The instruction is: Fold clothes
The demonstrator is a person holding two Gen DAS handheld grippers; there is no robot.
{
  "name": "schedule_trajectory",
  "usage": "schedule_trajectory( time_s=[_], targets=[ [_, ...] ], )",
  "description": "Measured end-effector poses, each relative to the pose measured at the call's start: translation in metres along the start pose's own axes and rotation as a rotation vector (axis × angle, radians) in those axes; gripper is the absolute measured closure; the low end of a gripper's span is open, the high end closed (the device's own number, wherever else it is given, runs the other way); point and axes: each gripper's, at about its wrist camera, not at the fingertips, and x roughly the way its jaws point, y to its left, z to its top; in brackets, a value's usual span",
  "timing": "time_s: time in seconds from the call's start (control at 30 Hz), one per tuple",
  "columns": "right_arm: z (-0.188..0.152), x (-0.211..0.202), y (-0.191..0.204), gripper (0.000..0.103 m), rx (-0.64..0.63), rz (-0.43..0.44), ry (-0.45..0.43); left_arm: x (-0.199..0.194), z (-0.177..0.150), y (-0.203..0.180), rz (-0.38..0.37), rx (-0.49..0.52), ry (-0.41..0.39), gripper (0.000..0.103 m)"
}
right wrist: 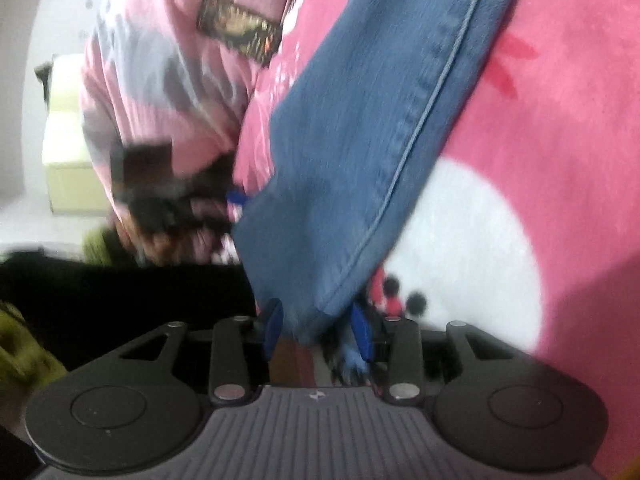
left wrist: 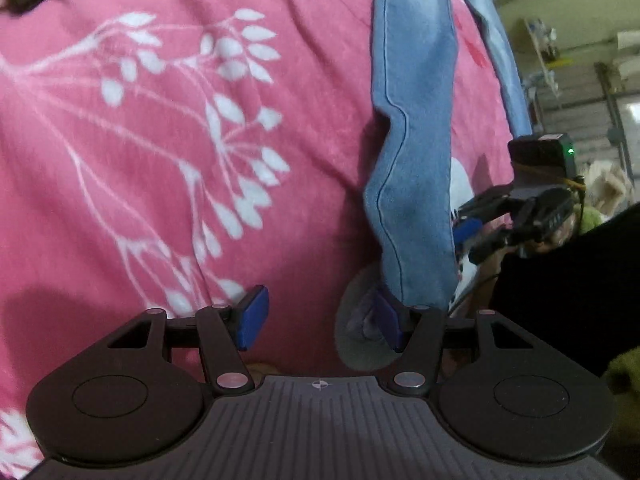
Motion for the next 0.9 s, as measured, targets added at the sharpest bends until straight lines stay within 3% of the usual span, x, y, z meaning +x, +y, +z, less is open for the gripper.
schedule_trajectory(
  time_s=[0.23, 0.43, 0.7, 0.9],
  targets=[
    [0.000, 0.009, -0.001, 0.060, 0.001, 0.074, -0.013, -0.002, -0.018, 0.000, -0.095, -0.039, -0.076, 0.046],
    [0.001, 0.032, 0.015, 0.060, -0.106, 0.097, 0.058, 0.013, -0.010, -0.002, -0.101, -0.088, -0.041, 0.045],
    [-0.002, 0.044, 0.046, 0.063, -0.213, 0.228, 0.161, 0.033, 0.000, -0.006, -0.122, -0.145, 0.012, 0.045],
    [-0.011, 0.068, 0.035, 0.067, -0.189, 0.060, 0.280, 0.042, 0.004, -0.008, -0.048, -0.125, 0.066, 0.045]
  ],
)
